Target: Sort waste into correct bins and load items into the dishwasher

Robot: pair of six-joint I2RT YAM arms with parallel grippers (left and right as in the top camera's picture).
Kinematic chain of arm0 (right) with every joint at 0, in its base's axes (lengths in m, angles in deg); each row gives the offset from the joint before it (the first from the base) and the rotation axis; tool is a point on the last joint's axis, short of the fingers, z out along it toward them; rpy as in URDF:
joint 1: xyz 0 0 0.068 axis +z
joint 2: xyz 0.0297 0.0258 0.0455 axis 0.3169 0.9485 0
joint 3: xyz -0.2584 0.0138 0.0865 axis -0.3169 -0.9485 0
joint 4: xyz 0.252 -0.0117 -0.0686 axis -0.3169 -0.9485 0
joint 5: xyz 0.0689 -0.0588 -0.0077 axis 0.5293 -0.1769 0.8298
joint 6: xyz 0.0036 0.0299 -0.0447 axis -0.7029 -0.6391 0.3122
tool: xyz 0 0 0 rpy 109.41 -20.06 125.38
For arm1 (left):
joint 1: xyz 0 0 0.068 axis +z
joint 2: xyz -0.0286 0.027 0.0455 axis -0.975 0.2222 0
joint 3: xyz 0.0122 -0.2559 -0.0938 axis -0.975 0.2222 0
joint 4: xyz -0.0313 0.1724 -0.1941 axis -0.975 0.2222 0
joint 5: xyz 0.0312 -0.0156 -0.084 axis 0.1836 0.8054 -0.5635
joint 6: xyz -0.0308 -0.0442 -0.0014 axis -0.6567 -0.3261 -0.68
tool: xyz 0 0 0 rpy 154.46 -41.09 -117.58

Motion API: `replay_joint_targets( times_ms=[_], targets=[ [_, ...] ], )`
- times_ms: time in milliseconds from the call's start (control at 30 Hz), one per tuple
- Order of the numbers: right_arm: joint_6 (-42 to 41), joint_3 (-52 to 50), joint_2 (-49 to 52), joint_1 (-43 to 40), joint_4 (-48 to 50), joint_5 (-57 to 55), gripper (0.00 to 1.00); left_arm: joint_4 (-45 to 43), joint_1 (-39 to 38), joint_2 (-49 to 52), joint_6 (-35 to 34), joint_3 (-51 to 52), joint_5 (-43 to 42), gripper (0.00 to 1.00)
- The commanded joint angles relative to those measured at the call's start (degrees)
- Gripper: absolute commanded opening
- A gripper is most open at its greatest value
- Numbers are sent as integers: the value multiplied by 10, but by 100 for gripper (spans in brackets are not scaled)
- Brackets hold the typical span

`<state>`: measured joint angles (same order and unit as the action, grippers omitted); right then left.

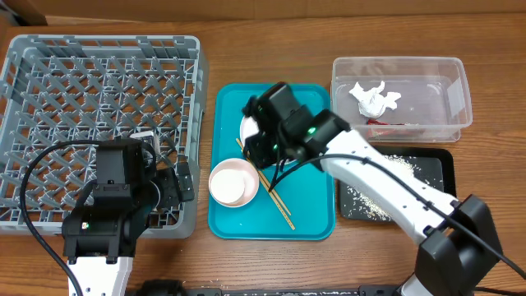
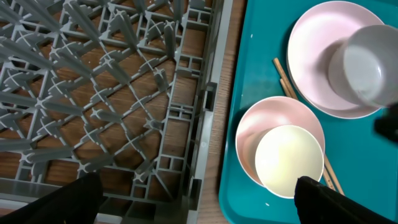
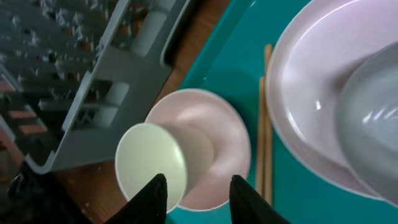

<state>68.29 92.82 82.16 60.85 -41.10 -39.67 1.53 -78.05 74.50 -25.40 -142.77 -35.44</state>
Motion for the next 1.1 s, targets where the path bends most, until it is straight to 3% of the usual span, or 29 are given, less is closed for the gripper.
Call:
replay_joint_targets(
  times_ms=[0, 333, 533, 800, 933, 1067],
  targets=[
    [-42, -14, 15, 29, 0, -3, 35, 0, -3, -1, -3, -14, -3, 100],
    [-63, -18, 80, 75, -5, -69, 34, 2, -3, -1, -3, -14, -3, 100],
    [-73, -14, 87, 72, -2, -78, 4, 6, -3, -1, -3, -14, -3, 100],
    [-73, 43, 10, 3, -52, -79, 4, 3, -3, -1, -3, -14, -14, 100],
    [-74, 53, -51, -57, -55, -56, 4, -15, -3, 2, -3, -14, -96, 100],
    [-73, 53, -87, -140, -59, 74, 4, -73, -3, 26, 22, -14, -255, 100]
  ],
)
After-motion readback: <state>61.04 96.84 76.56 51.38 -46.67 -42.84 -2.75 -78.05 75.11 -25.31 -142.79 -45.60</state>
